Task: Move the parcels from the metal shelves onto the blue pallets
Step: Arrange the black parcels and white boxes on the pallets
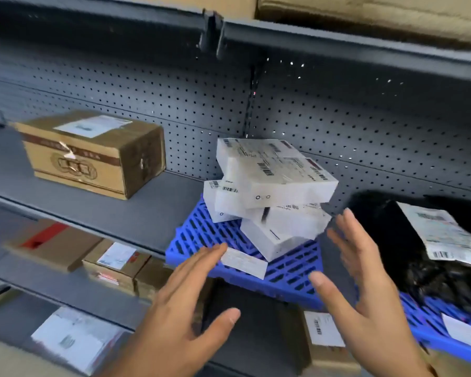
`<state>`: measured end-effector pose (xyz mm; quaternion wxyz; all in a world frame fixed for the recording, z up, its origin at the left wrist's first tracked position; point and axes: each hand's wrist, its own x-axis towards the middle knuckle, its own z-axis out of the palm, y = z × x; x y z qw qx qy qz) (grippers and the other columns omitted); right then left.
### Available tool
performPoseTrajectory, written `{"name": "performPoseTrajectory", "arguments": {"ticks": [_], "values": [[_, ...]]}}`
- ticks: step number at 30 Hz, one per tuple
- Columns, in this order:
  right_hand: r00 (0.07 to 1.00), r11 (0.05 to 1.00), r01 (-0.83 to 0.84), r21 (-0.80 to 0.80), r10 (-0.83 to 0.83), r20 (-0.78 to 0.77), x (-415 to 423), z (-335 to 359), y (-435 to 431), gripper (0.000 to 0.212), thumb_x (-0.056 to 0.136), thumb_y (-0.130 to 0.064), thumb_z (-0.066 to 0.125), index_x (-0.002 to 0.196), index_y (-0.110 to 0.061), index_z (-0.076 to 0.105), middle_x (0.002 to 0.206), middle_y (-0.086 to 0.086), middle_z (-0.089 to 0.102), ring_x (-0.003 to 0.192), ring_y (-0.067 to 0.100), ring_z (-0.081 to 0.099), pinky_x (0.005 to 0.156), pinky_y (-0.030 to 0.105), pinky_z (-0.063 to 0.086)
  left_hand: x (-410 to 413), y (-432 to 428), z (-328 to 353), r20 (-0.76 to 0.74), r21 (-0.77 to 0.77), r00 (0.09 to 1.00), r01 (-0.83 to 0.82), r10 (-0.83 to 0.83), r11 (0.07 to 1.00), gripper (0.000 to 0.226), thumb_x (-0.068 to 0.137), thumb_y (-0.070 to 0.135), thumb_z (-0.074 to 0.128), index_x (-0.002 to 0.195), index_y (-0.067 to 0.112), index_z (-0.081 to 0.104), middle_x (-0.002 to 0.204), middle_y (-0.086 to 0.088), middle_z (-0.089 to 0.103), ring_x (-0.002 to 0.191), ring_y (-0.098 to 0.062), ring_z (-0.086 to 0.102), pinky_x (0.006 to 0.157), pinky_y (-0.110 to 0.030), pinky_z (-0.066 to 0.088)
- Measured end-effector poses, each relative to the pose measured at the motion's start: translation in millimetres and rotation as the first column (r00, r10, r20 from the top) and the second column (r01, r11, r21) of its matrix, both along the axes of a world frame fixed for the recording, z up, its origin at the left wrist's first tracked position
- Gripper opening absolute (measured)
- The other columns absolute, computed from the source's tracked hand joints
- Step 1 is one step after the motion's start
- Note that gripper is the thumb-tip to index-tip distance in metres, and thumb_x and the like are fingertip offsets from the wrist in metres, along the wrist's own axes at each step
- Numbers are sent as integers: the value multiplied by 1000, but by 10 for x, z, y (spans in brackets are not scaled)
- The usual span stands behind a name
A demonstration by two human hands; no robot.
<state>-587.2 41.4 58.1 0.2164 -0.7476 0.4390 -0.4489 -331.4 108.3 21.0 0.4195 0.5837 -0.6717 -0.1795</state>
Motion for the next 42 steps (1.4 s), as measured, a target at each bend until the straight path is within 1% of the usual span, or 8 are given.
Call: {"name": "performPoseTrajectory", "arguments": {"ticks": [9,13,19,24,27,33,37,42], "values": [[999,999,11,45,-13,50,343,99,-203,79,77,-56,63,149,-60,31,147,-37,45,135,-7,49,114,41,43,104,-132,42,42,48,999,7,-9,999,77,91,59,60,146,68,6,150,52,6,142,23,1,113,-13,12],[996,999,40,-3,-39,80,447,84,-418,75,78,-58,60,148,-58,34,145,-30,49,133,-5,50,112,41,45,106,-222,211,76,86,996,-41,35,995,74,92,58,57,146,67,8,145,56,1,136,30,-6,101,4,3],[997,989,-9,-144,21,79,595,82,-621,66,87,-57,65,147,-51,38,149,-22,46,127,-14,49,94,7,45,153,-439,300,135,-20,983,-123,125,992,70,92,54,58,149,60,18,153,43,21,146,14,14,118,-25,24],[998,974,61,-220,-62,1,686,30,-743,76,82,-68,63,150,-42,43,154,-13,41,144,10,40,110,31,45,98,-805,449,210,-154,964,-134,165,979,66,94,41,60,153,45,30,155,32,30,149,6,20,122,-24,24],[989,965,111,-236,-131,-70,783,85,-803,77,82,-78,55,150,-44,41,158,-9,35,146,10,33,112,10,25,93,-1035,587,204,-210,969,-93,137,973,64,94,32,63,152,40,36,154,24,37,148,-1,27,119,-22,26],[954,941,218,-258,-261,-148,978,70,-906,75,84,-79,54,144,-34,55,158,-2,35,152,22,25,109,51,47,214,-1373,643,192,-198,979,-28,67,980,72,92,25,64,153,42,31,145,36,35,139,11,30,111,-5,23],[927,949,282,-137,-307,-216,1039,144,-910,83,75,-95,38,139,-43,52,156,-12,30,156,11,8,107,55,48,231,-1501,623,215,-178,977,25,14,984,76,85,7,63,150,39,39,154,22,35,149,-2,22,115,-9,17],[912,930,323,-174,-355,-204,1069,167,-971,74,73,-90,52,129,-41,49,145,-13,33,150,14,22,101,52,53,258,-1601,609,218,-197,976,56,-12,979,76,82,4,64,147,38,44,155,21,35,152,-7,21,114,-3,13]]}}
